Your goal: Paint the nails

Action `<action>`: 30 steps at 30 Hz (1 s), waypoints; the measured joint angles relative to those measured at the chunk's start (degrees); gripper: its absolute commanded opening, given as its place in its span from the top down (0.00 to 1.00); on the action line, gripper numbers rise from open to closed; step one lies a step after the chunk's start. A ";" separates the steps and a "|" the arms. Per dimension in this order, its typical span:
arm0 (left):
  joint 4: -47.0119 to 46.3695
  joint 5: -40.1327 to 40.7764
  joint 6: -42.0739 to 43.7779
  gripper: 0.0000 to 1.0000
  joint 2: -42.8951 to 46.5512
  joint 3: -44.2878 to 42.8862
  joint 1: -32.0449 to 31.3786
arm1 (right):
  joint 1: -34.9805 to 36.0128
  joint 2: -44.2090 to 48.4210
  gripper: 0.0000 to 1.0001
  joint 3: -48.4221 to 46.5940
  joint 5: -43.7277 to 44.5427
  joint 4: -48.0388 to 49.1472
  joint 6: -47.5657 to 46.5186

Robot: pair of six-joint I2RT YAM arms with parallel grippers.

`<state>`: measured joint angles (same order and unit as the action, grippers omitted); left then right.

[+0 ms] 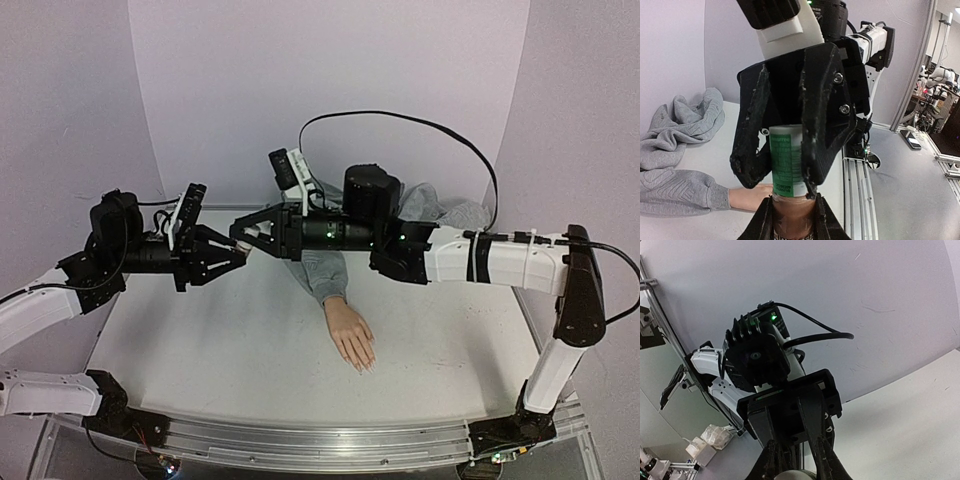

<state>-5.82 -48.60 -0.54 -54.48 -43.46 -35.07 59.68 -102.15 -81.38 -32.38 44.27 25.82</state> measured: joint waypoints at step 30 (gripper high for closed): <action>-21.70 31.06 -2.67 1.00 -15.08 1.88 -3.15 | 6.51 2.25 0.02 -3.56 50.40 -18.01 2.03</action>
<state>-27.53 -17.54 -3.20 -69.56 -41.58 -38.22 66.19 -99.90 -84.95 18.02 26.26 27.86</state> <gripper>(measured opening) 0.228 0.950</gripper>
